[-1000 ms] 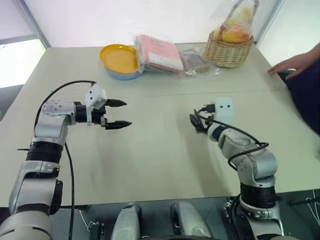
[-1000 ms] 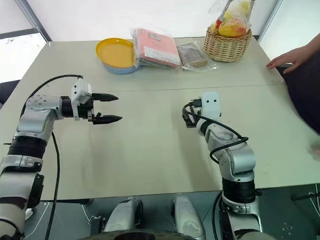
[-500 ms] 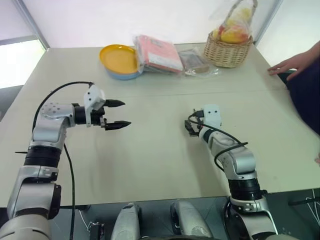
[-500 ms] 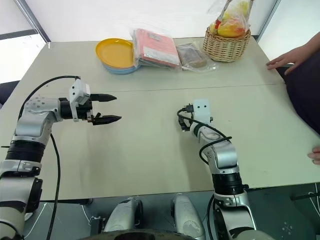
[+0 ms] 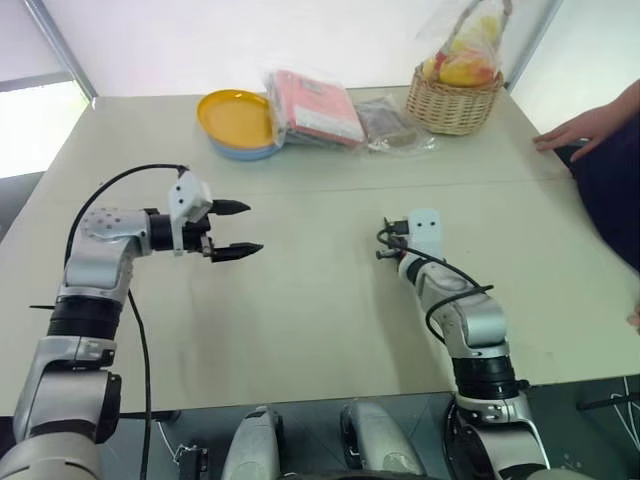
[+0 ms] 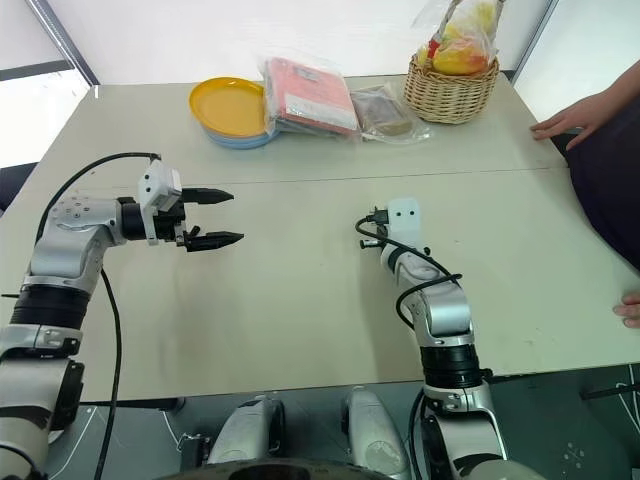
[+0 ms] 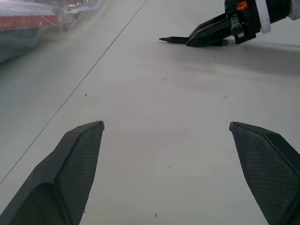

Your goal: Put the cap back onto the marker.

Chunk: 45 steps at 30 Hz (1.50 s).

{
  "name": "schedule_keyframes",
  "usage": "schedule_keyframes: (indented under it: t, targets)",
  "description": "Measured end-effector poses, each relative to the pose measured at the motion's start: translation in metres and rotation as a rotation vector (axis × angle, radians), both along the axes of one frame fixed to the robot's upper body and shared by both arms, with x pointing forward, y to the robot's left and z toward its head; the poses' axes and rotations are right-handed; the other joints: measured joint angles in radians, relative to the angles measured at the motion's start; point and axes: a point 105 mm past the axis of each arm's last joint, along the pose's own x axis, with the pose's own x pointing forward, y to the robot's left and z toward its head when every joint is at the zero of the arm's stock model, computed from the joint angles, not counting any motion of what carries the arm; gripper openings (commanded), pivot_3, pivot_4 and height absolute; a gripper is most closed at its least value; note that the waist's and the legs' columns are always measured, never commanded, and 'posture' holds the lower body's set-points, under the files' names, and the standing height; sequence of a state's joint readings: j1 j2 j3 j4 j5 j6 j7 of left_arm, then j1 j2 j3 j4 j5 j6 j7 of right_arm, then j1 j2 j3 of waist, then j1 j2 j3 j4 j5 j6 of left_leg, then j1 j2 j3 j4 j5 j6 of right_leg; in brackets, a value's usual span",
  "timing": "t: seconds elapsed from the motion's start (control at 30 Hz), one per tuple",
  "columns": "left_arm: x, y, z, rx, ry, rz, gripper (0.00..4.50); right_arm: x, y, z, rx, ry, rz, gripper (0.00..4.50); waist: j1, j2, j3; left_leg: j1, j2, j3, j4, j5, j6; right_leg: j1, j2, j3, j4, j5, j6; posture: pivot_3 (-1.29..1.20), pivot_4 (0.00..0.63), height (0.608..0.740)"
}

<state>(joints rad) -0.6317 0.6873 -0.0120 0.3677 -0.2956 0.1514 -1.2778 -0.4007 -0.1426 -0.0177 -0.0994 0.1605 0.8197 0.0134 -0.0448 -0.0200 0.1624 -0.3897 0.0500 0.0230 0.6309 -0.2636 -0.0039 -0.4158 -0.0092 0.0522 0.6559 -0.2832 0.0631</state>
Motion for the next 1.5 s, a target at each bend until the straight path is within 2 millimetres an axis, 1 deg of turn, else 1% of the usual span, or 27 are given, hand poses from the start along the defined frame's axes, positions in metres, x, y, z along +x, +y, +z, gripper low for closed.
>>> schedule_keyframes:
  t: [0.13,0.23,0.3,0.37,0.4,0.43,0.5,0.53,0.6,0.67,0.8,0.87,0.97,1.03,1.2,1.27,1.37,1.5]
  targets:
    - [0.000,0.001,-0.002,-0.003,0.009,0.016,4.50,0.000,-0.001,0.000,-0.002,-0.003,0.011,0.02,0.000,0.000,0.000,0.001,0.000,0.000,0.000,0.000,0.000,0.001,0.000,0.000,0.000,0.000,0.000,0.00,0.150,0.740]
    - [0.004,0.006,-0.004,-0.009,-0.001,0.071,4.50,0.002,0.000,0.004,-0.035,-0.016,0.083,0.02,0.000,0.000,0.000,0.001,0.000,0.000,0.000,0.000,0.000,0.001,0.000,0.000,0.000,0.000,0.000,0.00,0.150,0.740]
    - [0.008,0.015,-0.003,-0.032,-0.018,0.135,4.50,0.007,0.002,0.020,-0.081,-0.057,0.170,0.02,-0.001,0.001,0.000,0.001,0.000,0.001,0.000,0.000,0.000,0.000,0.000,0.000,0.000,0.000,0.000,0.00,0.150,0.740]
    - [0.012,0.025,-0.001,-0.056,-0.035,0.204,4.50,0.015,0.004,0.050,-0.125,-0.143,0.257,0.02,0.000,0.000,0.000,0.001,0.000,0.000,0.000,0.000,0.000,0.000,0.000,0.000,0.000,0.000,0.000,0.00,0.150,0.740]
    - [0.014,0.030,0.001,-0.066,-0.046,0.239,4.50,0.016,0.008,0.066,-0.142,-0.183,0.316,0.02,0.001,0.000,0.000,0.001,0.000,0.000,0.000,0.000,0.000,0.000,0.000,0.000,0.000,0.000,0.000,0.00,0.150,0.740]
    - [0.015,0.033,0.002,-0.072,-0.054,0.264,4.50,0.016,0.012,0.077,-0.151,-0.214,0.368,0.02,0.001,0.000,0.000,0.001,0.000,-0.001,0.000,0.000,0.000,0.000,0.000,-0.001,0.000,0.000,0.000,0.00,0.150,0.740]
    - [0.015,0.046,0.000,-0.080,-0.062,0.336,4.50,0.009,0.026,0.094,-0.166,-0.254,0.524,0.02,0.001,0.000,0.000,0.001,0.000,0.000,0.000,0.000,0.000,0.000,0.000,-0.001,0.000,0.000,0.000,0.00,0.150,0.740]
    - [0.014,0.054,-0.004,-0.080,-0.057,0.378,4.50,0.002,0.033,0.101,-0.179,-0.265,0.627,0.02,0.000,0.000,0.000,0.001,0.000,0.000,0.000,0.000,0.000,0.000,0.000,-0.001,0.000,0.000,0.000,0.00,0.150,0.740]
    - [0.009,0.074,-0.012,-0.080,-0.025,0.475,4.50,-0.015,0.047,0.110,-0.200,-0.278,0.820,0.02,-0.001,0.000,0.000,0.000,0.002,0.000,0.000,-0.001,0.001,0.000,-0.001,-0.001,-0.001,0.000,0.000,0.00,0.150,0.740]
    - [0.002,0.092,-0.020,-0.072,0.000,0.560,4.50,-0.028,0.055,0.114,-0.205,-0.278,0.958,0.02,0.000,0.000,0.000,0.001,0.002,-0.001,-0.001,-0.001,0.001,0.000,-0.002,-0.002,-0.001,0.000,0.000,0.00,0.150,0.740]
    - [-0.017,0.116,-0.031,-0.049,0.015,0.680,4.50,-0.039,0.069,0.116,-0.224,-0.283,1.124,0.02,0.002,0.000,0.000,0.001,0.003,-0.001,0.000,-0.001,0.001,0.001,-0.004,-0.002,0.000,0.000,0.000,0.00,0.150,0.740]
    - [-0.025,0.124,-0.042,-0.055,0.052,0.735,4.50,-0.036,0.070,0.117,-0.235,-0.288,1.148,0.02,0.003,0.000,0.000,0.002,0.003,-0.001,0.000,0.000,0.001,0.002,-0.006,-0.002,0.000,0.000,0.000,0.00,0.150,0.740]
    - [-0.030,0.126,-0.053,-0.082,0.083,0.781,4.50,-0.030,0.072,0.121,-0.236,-0.307,1.146,0.02,0.011,0.000,0.000,0.002,0.002,-0.001,0.001,0.000,0.000,0.003,-0.007,-0.003,0.000,0.000,0.000,0.00,0.150,0.740]
    - [-0.030,0.123,-0.058,-0.104,0.089,0.807,4.50,-0.029,0.075,0.121,-0.233,-0.321,1.147,0.02,0.013,0.000,0.000,0.002,0.002,-0.001,0.001,0.000,0.000,0.004,-0.008,-0.003,0.000,0.000,0.000,0.00,0.150,0.740]
    - [-0.031,0.100,-0.069,-0.179,0.078,0.844,4.50,-0.026,0.081,0.116,-0.223,-0.330,1.140,0.02,0.013,0.000,0.000,0.002,0.001,-0.002,0.000,0.000,0.000,0.004,-0.010,-0.002,-0.001,0.001,0.000,0.00,0.150,0.740]
    - [-0.032,0.087,-0.074,-0.186,0.081,0.832,4.50,-0.026,0.083,0.116,-0.215,-0.335,1.138,0.02,0.011,0.000,0.000,0.003,0.002,-0.002,0.000,0.000,0.000,0.004,-0.010,-0.002,-0.001,0.001,0.000,0.00,0.150,0.740]
    - [-0.031,0.075,-0.079,-0.182,0.077,0.834,4.50,-0.025,0.083,0.113,-0.206,-0.332,1.126,0.02,0.009,0.000,0.000,0.004,0.001,-0.003,0.000,0.000,0.000,0.004,-0.010,-0.002,-0.001,0.001,0.000,0.00,0.150,0.740]
    - [-0.024,0.069,-0.085,-0.193,0.068,0.901,4.50,-0.023,0.082,0.110,-0.203,-0.330,1.099,0.02,0.008,-0.001,0.000,0.004,0.001,-0.003,0.000,0.000,0.000,0.005,-0.010,-0.002,-0.001,0.001,0.000,0.00,0.150,0.740]
